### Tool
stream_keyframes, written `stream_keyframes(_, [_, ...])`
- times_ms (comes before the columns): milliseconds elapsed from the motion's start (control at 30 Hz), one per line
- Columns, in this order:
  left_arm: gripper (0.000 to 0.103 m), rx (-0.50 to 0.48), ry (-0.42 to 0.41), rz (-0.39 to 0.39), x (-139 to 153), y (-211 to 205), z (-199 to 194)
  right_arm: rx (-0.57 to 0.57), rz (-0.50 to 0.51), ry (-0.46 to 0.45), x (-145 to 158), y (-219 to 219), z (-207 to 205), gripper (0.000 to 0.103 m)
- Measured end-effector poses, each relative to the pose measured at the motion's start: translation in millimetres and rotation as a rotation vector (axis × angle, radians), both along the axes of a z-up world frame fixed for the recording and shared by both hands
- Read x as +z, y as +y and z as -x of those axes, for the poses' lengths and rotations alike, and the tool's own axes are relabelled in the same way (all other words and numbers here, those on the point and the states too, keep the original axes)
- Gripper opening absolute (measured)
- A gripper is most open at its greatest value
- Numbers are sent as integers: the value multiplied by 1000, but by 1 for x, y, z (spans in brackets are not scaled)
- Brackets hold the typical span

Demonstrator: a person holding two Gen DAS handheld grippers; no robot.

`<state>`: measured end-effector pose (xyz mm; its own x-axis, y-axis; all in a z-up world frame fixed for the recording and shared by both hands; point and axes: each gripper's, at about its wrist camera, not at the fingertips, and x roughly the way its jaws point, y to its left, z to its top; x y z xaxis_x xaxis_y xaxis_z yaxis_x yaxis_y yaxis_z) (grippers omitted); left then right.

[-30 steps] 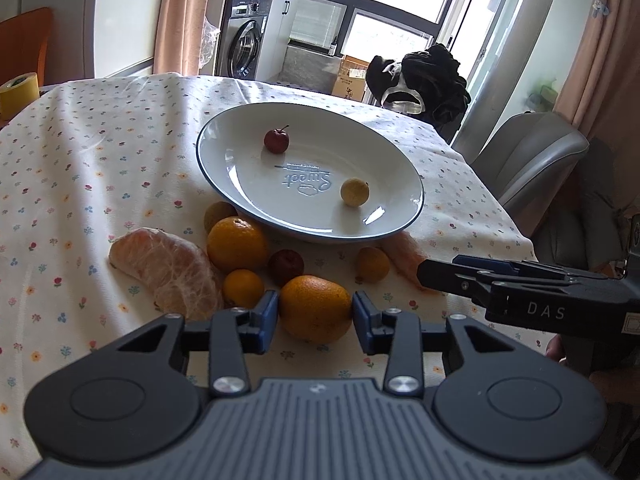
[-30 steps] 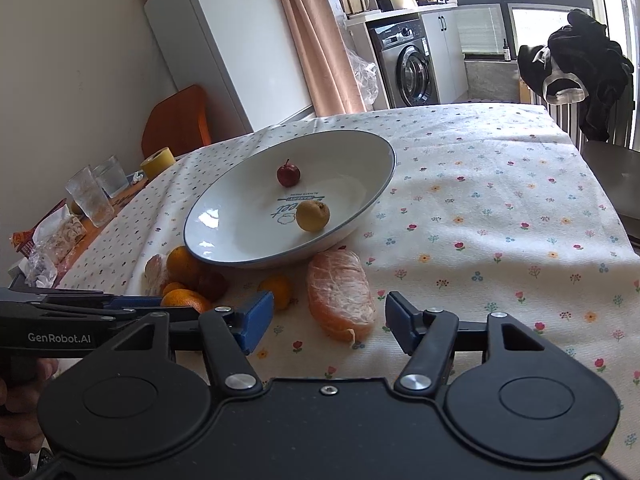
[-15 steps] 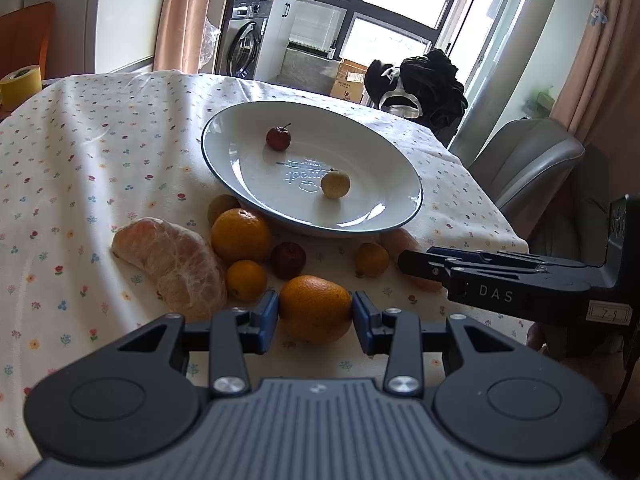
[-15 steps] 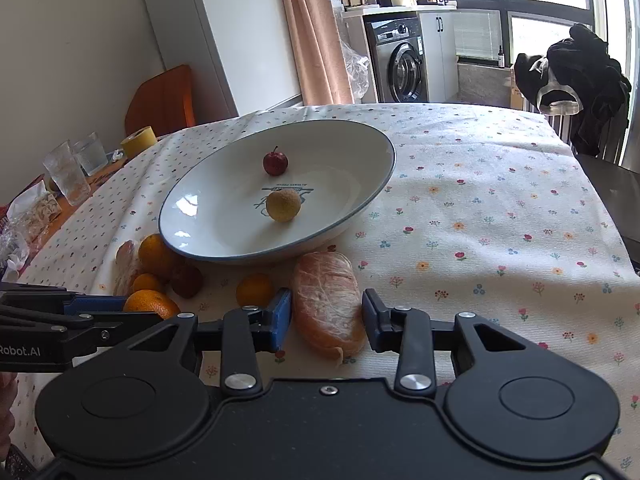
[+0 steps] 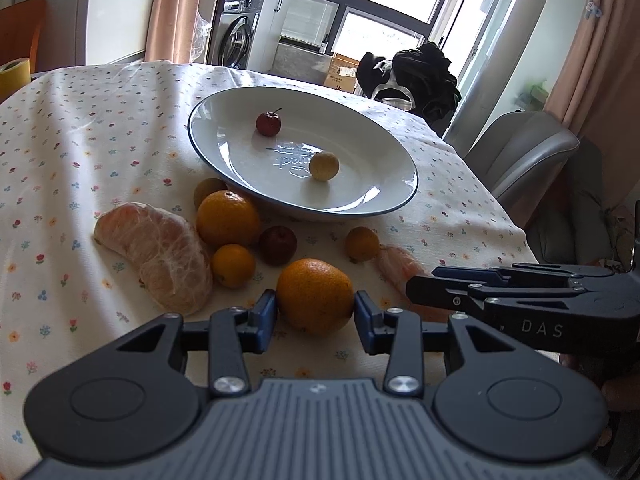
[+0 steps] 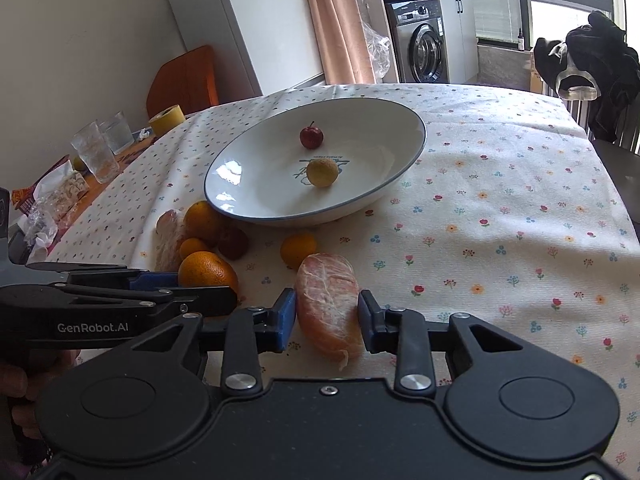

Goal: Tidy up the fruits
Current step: 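Grasp the large orange with the left tool while the right tool grasps the wrapped peeled orange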

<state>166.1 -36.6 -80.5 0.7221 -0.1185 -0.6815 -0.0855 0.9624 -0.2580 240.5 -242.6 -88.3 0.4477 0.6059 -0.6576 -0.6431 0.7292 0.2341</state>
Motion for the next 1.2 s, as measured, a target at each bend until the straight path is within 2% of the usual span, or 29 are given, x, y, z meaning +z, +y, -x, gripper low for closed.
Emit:
stream_keyframes(133, [40,-1,1,-1,0,-1,-1,5,25,-26,-1,6,1,34])
stream_keyframes(233, [40,-1,0,-6,0,-1,-1,7,42,-37,-4,11,1,41])
stream_keyframes(467, [39,-4,-4,6,1,0,0,12,104,-116,-7,24,9,42])
stream_keyframes(600, [39,-9,-14,9,2,0,4,8,140,-143,-6,27,12,34])
stream_keyframes(800, [39,-5,-26,17,5,4,9,-15,90,-110,2,18,11,25])
stream_keyframes(1200, [39,-3,-74,21,20,6,20,-17,39,-127,22,12,18,22])
